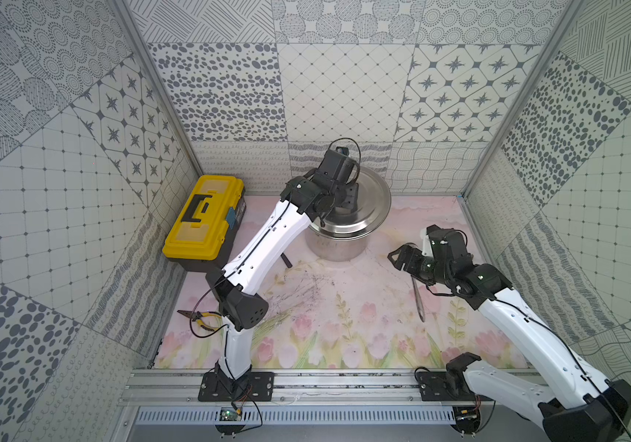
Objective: Stir the soup with a spoon
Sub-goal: Pick up the lid from the pan, then place the lid at the center of the board.
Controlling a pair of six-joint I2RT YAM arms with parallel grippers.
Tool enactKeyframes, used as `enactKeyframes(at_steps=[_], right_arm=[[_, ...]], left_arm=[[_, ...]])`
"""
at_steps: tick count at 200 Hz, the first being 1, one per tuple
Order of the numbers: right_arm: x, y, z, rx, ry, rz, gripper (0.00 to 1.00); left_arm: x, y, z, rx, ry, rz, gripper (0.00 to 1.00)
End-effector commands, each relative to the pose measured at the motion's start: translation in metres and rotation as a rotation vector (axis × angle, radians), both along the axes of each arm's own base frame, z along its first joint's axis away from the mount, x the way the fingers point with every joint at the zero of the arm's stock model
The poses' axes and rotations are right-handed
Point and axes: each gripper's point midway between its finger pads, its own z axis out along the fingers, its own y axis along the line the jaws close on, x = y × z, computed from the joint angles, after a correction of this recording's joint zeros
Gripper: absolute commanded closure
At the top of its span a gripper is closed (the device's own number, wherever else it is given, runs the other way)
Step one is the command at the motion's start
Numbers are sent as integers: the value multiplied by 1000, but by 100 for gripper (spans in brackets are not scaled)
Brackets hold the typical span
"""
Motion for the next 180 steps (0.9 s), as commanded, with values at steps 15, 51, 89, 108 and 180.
enactKeyframes(at_steps=[15,51,89,108,180], right_arm=[[-8,-31,26,-76,-101,-91,14],[-18,-45,46,-90,-162,-123,15],[-23,-38,57,-47,-157,-94,15],[-26,-33,58,-25,-142,-71,15],[-37,-37,57,-5,-117,-88,16]], left_arm=[[-93,36,-9,-7,-5,70,100],[-172,58,-74,-5,92,108,100],[-214,51,-155,-26,187,94,100],[-218,32,-185,-24,213,52,100],[-202,-30,-238,-6,208,-71,100]])
